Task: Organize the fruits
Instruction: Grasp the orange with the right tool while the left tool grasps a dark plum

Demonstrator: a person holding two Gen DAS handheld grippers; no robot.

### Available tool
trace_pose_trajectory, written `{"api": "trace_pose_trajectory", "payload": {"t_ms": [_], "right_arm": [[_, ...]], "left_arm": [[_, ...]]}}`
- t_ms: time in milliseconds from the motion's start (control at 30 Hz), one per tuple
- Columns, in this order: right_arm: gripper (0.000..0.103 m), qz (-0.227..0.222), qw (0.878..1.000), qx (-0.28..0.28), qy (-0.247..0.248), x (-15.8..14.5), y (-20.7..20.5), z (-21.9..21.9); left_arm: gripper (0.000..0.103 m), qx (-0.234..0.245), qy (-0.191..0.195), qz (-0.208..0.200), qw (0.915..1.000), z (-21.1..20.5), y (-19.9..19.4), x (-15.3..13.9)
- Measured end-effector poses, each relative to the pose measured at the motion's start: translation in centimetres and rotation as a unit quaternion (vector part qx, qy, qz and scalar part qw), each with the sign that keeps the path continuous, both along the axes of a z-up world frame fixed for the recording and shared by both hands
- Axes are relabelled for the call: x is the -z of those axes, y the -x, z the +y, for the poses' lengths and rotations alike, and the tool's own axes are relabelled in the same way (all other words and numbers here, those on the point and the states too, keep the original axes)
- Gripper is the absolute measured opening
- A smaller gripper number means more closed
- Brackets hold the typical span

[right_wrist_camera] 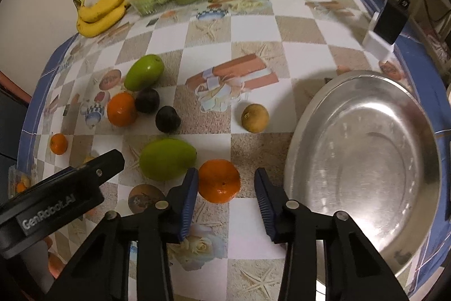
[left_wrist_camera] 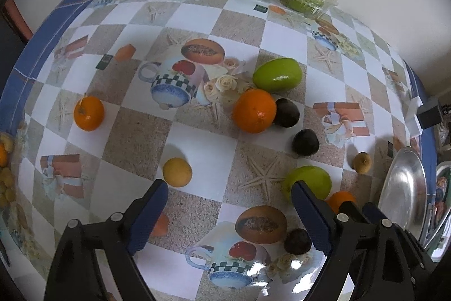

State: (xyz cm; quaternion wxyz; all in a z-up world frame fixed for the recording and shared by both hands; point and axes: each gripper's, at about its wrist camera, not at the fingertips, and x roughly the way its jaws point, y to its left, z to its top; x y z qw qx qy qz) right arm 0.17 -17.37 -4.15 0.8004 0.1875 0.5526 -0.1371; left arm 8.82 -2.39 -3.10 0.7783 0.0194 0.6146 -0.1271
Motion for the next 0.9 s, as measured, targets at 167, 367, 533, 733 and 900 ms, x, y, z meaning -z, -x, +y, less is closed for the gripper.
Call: {"api": "trace_pose_trajectory", "payload": {"t_ms": [167,367,533,733,900], "right_arm": [[0.039,-0.001,1.000,-0.005,-0.019,0.5,-0.3,0.2],[0.034,-0.003,0.999,-0.008,-0.032,0.5,-0.2,0.5],[0.033,-0.012,0.999,0.000,-0.040,-0.3,0.6,0.3],[0.033,-0.027,0.999,0.015,-0.044,-2.1,2.5,-0.5],[0.033,-0.046,0.998,0.036,-0.036,-3.7,4.7,-1.6]], "left_arm": [[0.091,-0.003,0.002,0.006,1.0000,0.2,0.1,0.3],[0.087,-0.006,0.008,0.011,0.9999,0.4,0.4,0.3],[0.086,-0.005,0.022,0.019,0.9996,0.3,1.1,-0.1],[0.081,0.001,0.041,0.024,0.9989,-0.3,2.0,-0.7],[0.070,0.019,0.046,0.037,0.9981,-1.3,3.3,-0.5]]}}
